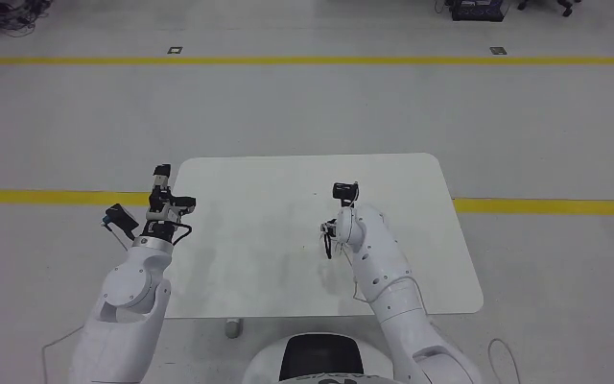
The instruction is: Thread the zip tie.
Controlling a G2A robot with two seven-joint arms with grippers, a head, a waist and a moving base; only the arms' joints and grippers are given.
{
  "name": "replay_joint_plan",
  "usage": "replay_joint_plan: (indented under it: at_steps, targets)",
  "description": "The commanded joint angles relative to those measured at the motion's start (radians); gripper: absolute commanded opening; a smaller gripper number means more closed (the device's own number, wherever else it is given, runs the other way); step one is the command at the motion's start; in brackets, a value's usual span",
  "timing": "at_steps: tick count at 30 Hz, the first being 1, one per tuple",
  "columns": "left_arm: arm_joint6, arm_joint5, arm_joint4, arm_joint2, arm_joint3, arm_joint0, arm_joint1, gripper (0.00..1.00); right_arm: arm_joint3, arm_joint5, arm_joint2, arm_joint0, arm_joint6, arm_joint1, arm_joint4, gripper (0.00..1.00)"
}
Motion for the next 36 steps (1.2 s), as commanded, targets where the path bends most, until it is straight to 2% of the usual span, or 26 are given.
replay_joint_plan:
  at_steps: [1,3,7,9,12,20,27,36]
  targets:
    - [0.0,0.0,0.0,0.0,0.0,0.0,0.0,1.0,0.0,0.0,-0.003,0.002,0.006,0.001,0.0,1.0]
    - [0.0,0.0,0.0,0.0,0.0,0.0,0.0,1.0,-0.001,0.0,-0.006,0.002,0.01,0.001,0.0,0.93]
    - [0.0,0.0,0.0,0.0,0.0,0.0,0.0,1.0,0.01,0.0,-0.016,0.008,0.012,0.001,0.0,0.54]
    - [0.0,0.0,0.0,0.0,0.0,0.0,0.0,1.0,0.02,0.0,-0.018,0.013,0.011,0.002,0.0,0.48]
    - [0.0,0.0,0.0,0.0,0.0,0.0,0.0,1.0,0.034,0.0,-0.017,0.021,0.009,0.001,0.0,0.44]
    - [0.0,0.0,0.0,0.0,0.0,0.0,0.0,1.0,0.099,0.0,-0.003,0.048,-0.008,-0.006,0.0,0.43]
    - [0.0,0.0,0.0,0.0,0.0,0.0,0.0,1.0,0.225,0.0,0.023,0.107,-0.042,-0.014,0.0,0.41]
    - [0.0,0.0,0.0,0.0,0.0,0.0,0.0,1.0,0.327,0.0,0.065,0.156,-0.095,-0.03,0.0,0.33]
